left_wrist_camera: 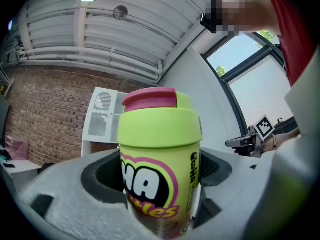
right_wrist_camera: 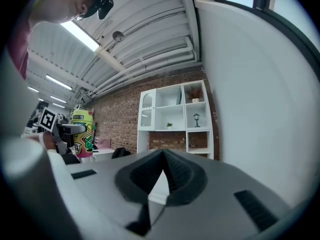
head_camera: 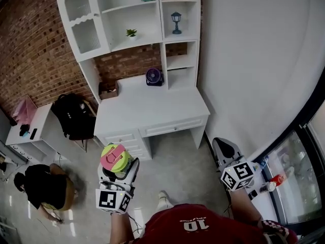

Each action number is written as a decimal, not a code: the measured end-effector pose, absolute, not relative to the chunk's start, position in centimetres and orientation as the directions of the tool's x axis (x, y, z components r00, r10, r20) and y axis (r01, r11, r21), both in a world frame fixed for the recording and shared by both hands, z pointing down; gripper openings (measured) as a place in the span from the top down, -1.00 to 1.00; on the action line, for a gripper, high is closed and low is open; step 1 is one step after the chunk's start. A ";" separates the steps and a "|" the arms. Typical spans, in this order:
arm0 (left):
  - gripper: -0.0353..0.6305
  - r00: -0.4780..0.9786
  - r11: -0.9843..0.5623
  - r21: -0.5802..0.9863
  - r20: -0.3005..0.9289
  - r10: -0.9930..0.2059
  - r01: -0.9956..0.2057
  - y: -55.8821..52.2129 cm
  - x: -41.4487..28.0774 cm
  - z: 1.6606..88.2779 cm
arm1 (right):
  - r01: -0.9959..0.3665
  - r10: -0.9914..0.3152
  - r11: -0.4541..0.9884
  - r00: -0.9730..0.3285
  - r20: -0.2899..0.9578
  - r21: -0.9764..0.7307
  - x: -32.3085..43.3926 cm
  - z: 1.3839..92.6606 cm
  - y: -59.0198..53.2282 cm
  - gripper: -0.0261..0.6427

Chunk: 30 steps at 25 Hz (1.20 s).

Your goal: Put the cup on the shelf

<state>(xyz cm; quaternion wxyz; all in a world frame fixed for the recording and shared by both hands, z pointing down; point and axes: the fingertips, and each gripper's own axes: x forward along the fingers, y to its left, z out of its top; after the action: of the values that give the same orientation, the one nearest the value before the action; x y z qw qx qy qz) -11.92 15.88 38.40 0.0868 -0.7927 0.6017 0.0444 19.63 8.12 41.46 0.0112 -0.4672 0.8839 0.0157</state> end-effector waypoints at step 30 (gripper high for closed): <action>-0.33 0.285 -0.282 -0.045 -0.144 -0.948 -0.958 -1.3 -28.4 39.5 | -0.803 -0.803 0.595 -0.596 -0.006 0.036 2.4 39.2 -10.2 0.91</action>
<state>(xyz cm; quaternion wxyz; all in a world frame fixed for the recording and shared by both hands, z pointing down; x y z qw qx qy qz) -28.38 -1.35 39.52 0.0612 -0.7993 0.5961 0.0446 2.35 -10.20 39.19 -0.0054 -0.4495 0.8931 0.0177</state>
